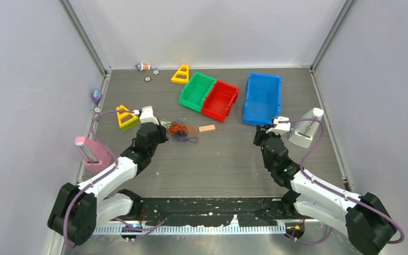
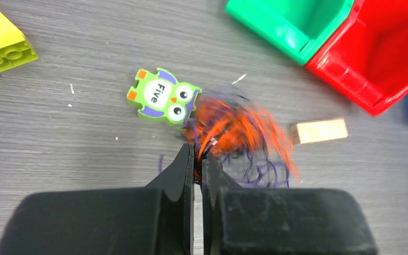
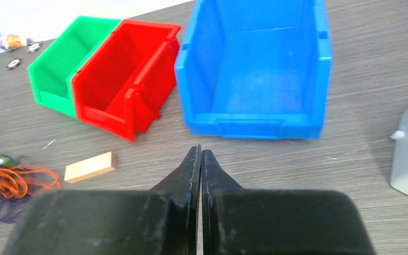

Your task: Untangle the cables

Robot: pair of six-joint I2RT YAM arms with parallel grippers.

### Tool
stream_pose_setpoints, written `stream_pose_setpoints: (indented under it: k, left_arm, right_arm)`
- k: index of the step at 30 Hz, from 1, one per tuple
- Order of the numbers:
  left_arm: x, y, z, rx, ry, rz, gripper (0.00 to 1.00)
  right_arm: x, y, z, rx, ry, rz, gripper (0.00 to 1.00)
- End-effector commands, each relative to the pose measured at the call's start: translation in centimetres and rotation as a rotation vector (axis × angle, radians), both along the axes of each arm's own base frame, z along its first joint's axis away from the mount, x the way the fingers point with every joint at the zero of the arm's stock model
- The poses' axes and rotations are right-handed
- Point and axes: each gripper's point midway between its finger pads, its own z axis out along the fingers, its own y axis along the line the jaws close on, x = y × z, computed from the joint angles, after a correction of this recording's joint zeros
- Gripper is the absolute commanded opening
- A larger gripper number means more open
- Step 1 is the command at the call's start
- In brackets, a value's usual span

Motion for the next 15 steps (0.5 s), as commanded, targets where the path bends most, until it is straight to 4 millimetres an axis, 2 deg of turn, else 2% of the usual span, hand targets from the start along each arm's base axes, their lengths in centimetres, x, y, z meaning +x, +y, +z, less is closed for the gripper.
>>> stream_pose_setpoints:
  k: [1,2,3,4,5,6,7,10,15]
  left_arm:
    - [0.2,-1.1,1.1,0.007,-0.075,-0.117,0.00]
    - [-0.1,-3.3,1.6,-0.016,-0.101,-0.244,0.00]
    - [-0.5,-5.5,2.4,-0.042,-0.128,-0.364,0.00]
    - [-1.0,-7.2,2.5,-0.055,-0.131,-0.458,0.00]
    - [-1.4,-8.8,2.8,-0.059,-0.133,-0.536,0.00]
    - [-1.7,-10.0,3.0,-0.057,-0.136,-0.593,0.00]
    - [-2.2,-11.1,3.0,-0.050,-0.129,-0.647,0.00]
    - [-4.0,-13.8,3.6,-0.042,-0.152,-0.795,0.00]
    - [-6.8,-16.2,4.7,-0.061,-0.221,-0.985,0.00]
  right_arm:
    - [0.1,-1.2,0.6,-0.026,-0.044,-0.039,0.06]
    - [-0.1,1.5,1.4,-0.035,-0.084,0.120,0.08]
    - [-0.3,2.7,1.4,-0.047,-0.097,0.195,0.20]
    - [-1.0,5.2,2.2,-0.044,-0.143,0.343,0.29]
    - [-1.3,6.3,2.1,-0.048,-0.148,0.406,0.49]
    - [-1.9,7.8,2.8,-0.036,-0.184,0.497,0.58]
    - [-2.0,8.6,2.4,-0.041,-0.174,0.537,0.68]
    - [-2.9,10.9,2.5,-0.043,-0.177,0.673,0.77]
    - [-3.1,10.9,2.7,-0.038,-0.191,0.683,0.81]
